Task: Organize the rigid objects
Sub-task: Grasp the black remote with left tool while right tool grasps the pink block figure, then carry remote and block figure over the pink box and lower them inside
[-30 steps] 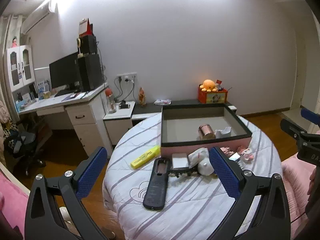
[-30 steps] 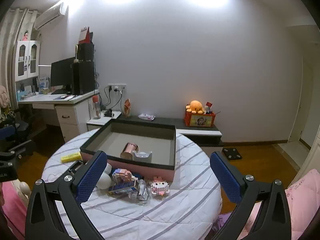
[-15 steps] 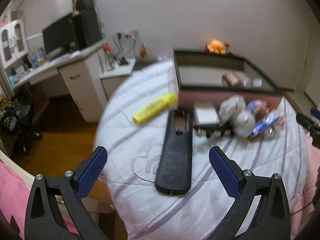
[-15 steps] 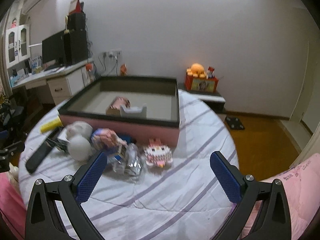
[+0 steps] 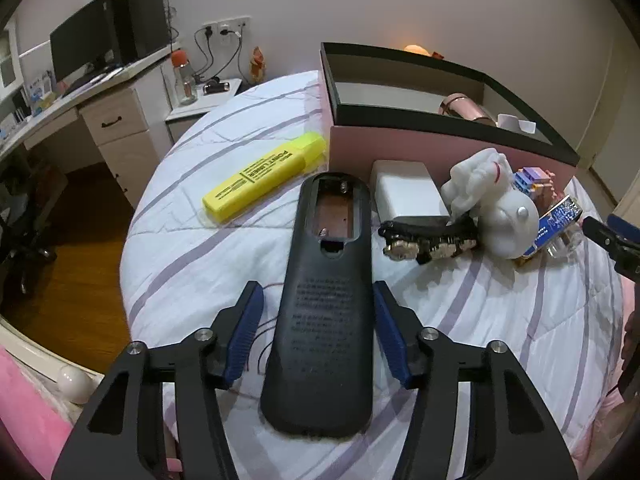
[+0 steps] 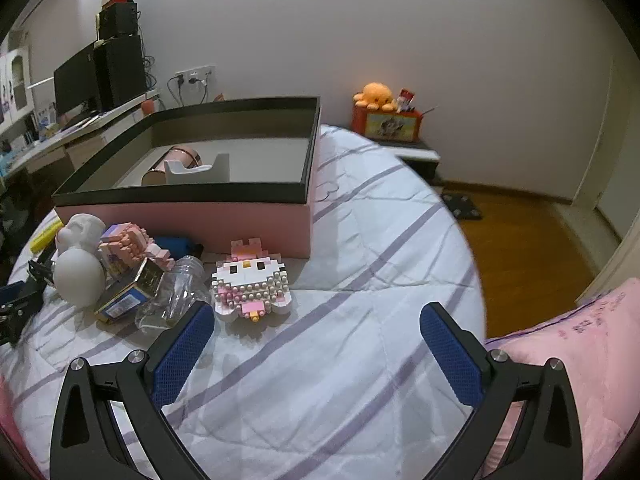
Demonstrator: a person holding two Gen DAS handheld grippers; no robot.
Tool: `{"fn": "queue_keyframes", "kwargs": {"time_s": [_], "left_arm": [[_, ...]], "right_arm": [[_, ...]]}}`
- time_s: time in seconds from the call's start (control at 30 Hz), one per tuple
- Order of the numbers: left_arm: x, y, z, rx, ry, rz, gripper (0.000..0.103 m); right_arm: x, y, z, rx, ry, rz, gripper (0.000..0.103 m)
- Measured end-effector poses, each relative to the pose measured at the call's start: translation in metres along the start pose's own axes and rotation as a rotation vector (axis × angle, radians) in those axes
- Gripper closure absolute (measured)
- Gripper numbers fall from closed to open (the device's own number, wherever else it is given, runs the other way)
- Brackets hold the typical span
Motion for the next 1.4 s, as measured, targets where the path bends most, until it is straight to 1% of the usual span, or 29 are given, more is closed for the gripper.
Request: {"fn": "queue_keyframes", "kwargs": {"time_s": [0.1,0.2,0.33,0.4,0.43,0.5,0.53,0.57,0.6,0.83,0.93,1.0,1.07,1.23,1.3,1.4], "left_arm": [[0.001,-0.001,0.001,0.000,0.007,-0.015,0.057],[-0.001,-0.002,0.000,-0.008,0.009,-0.030,0.057],[-0.002,-0.001,0.002,-0.014,0.015,-0.028,0.058],[-0.002,-0.002,0.002,-0.012,0.012,-0.022,0.058],[-0.001,-0.002,0.002,-0.011,0.016,-0.018,0.058],[-0.001,-0.002,0.002,-0.009,0.016,-0.019,0.058],[-0.002,-0.003,0.001,-0.008,0.010,-0.022,0.058],[-0.002,-0.004,0.001,-0.007,0.005,-0.026,0.058],[-0.003,-0.004,0.001,-0.007,0.002,-0.029,0.058],[-0.001,-0.014,0.001,-0.001,-0.001,-0.038,0.059],[0.004,-0.016,-0.004,-0.019,0.020,-0.055,0.059],[0.008,-0.016,-0.010,-0.037,0.042,-0.035,0.059],[0.009,-0.017,-0.014,-0.035,0.038,-0.032,0.059],[0.010,-0.008,-0.002,-0.046,0.035,0.007,0.057],[0.010,-0.001,0.001,-0.043,0.025,0.016,0.054],[0.010,0.001,0.003,-0.025,0.022,0.022,0.058]], "right_arm": [[-0.003,0.012,-0.001,-0.043,-0.013,0.019,0.000],[-0.009,0.021,-0.001,-0.080,-0.044,0.026,0.000],[-0.019,0.027,0.004,-0.112,-0.090,0.066,0.000],[-0.021,0.030,0.007,-0.120,-0.095,0.096,0.003],[-0.021,0.033,0.009,-0.126,-0.090,0.112,0.007],[-0.022,0.037,0.012,-0.136,-0.083,0.138,0.047],[-0.023,0.038,0.011,-0.138,-0.093,0.141,0.052],[-0.025,0.042,0.011,-0.142,-0.107,0.133,0.052],[-0.027,0.041,0.010,-0.142,-0.117,0.135,0.055],[-0.020,0.032,0.009,-0.135,-0.089,0.186,0.057],[-0.019,0.026,0.006,-0.146,-0.082,0.209,0.057],[-0.020,0.022,0.004,-0.146,-0.082,0.219,0.057],[-0.020,0.017,0.001,-0.150,-0.080,0.232,0.057],[-0.019,0.017,0.001,-0.145,-0.068,0.230,0.057],[-0.018,0.020,0.003,-0.143,-0.064,0.221,0.057],[-0.020,0.022,0.001,-0.142,-0.062,0.221,0.057]]}}
Point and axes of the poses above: each gripper's, at about its wrist camera, not at the fingertips, and y roughly the way its jaws point, x to its right, z to its top, the point moved 5 cm from there along y, roughly the way its jaws point, and after that the axes turned 10 degrees about y, right-handed, at the moved point
